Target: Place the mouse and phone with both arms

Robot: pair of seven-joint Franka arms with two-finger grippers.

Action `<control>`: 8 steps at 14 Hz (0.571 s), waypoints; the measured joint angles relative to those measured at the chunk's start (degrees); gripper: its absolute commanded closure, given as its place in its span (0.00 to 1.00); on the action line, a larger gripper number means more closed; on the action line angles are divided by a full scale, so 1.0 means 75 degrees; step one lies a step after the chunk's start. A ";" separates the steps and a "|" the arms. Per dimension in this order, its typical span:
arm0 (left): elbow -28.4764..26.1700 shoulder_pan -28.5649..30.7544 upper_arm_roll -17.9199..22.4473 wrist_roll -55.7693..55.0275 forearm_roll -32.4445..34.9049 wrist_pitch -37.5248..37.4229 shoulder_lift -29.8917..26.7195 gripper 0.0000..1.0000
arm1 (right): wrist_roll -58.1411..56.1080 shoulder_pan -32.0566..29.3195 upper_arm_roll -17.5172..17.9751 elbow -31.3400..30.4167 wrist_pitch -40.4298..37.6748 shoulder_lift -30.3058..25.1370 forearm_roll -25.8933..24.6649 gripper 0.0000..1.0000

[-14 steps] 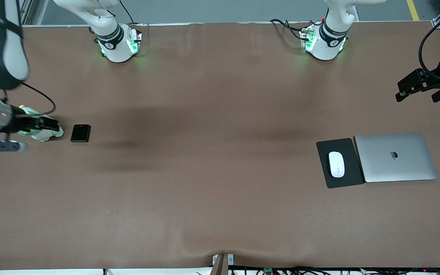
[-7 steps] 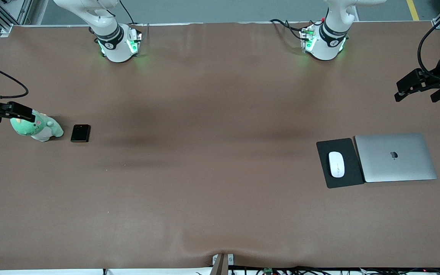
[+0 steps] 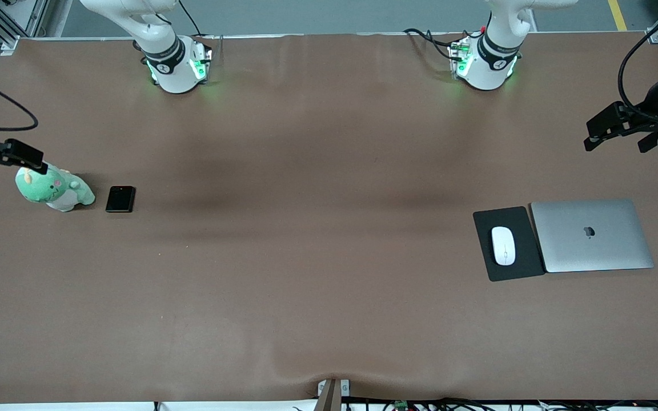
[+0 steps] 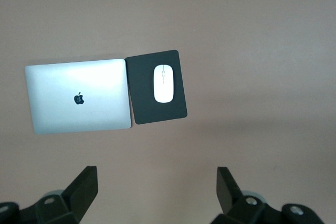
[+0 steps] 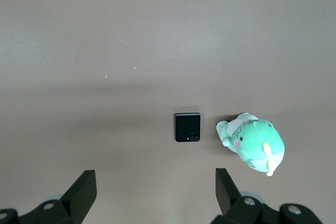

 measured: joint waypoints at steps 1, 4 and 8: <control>-0.0001 0.0000 -0.0003 0.0000 0.0000 -0.0004 0.0000 0.00 | 0.0000 0.0001 0.0000 -0.0232 0.0028 -0.0215 0.0000 0.00; -0.0004 0.0006 -0.0003 -0.0001 0.0000 -0.0015 0.0000 0.00 | 0.0000 0.0003 0.0008 -0.0347 -0.0015 -0.0547 0.0000 0.00; -0.0006 0.0007 -0.0003 -0.0001 0.0000 -0.0017 0.0000 0.00 | 0.0000 0.0006 0.0016 -0.0305 -0.0009 -0.0621 0.0000 0.00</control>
